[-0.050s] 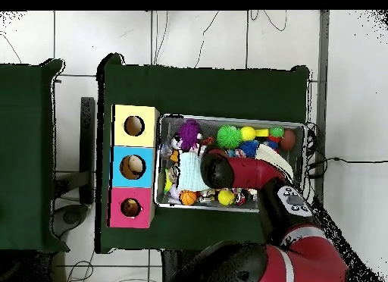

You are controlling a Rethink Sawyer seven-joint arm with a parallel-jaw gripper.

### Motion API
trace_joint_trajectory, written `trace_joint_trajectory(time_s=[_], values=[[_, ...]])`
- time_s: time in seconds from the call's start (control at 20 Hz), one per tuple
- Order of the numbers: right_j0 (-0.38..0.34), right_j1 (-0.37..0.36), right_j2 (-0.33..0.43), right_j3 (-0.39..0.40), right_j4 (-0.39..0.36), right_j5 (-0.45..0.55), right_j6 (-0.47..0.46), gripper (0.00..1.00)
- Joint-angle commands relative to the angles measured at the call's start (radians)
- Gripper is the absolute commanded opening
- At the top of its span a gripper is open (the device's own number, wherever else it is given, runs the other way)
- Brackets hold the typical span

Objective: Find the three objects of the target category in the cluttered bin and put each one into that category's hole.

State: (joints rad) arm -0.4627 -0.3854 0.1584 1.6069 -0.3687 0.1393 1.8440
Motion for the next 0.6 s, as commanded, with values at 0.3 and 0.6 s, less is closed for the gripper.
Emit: trace_joint_trajectory(time_s=[0.3, 0.6], values=[[0.095, -0.316, -0.019, 0.100, 0.090, 0.563, 0.006, 0.00], [0.155, -0.413, -0.053, 0.135, 0.101, 0.644, 0.096, 0.00]])
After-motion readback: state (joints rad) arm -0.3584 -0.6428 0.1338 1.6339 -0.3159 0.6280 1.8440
